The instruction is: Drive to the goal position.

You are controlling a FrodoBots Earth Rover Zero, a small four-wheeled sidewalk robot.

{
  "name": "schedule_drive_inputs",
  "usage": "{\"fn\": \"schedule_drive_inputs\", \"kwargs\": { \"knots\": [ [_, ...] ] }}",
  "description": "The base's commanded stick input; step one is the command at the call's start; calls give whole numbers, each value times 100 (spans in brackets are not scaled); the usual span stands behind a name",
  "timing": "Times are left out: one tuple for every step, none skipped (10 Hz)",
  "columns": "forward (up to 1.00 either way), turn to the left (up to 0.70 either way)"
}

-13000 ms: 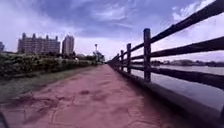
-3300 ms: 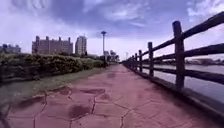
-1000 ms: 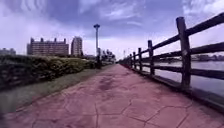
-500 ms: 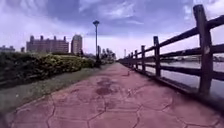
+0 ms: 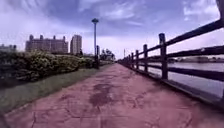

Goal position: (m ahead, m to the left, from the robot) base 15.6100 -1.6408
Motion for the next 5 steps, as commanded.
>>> {"fn": "schedule_drive_inputs", "kwargs": {
  "knots": [
    [100,0],
    [100,0],
    [100,0],
    [100,0],
    [100,0]
  ]
}}
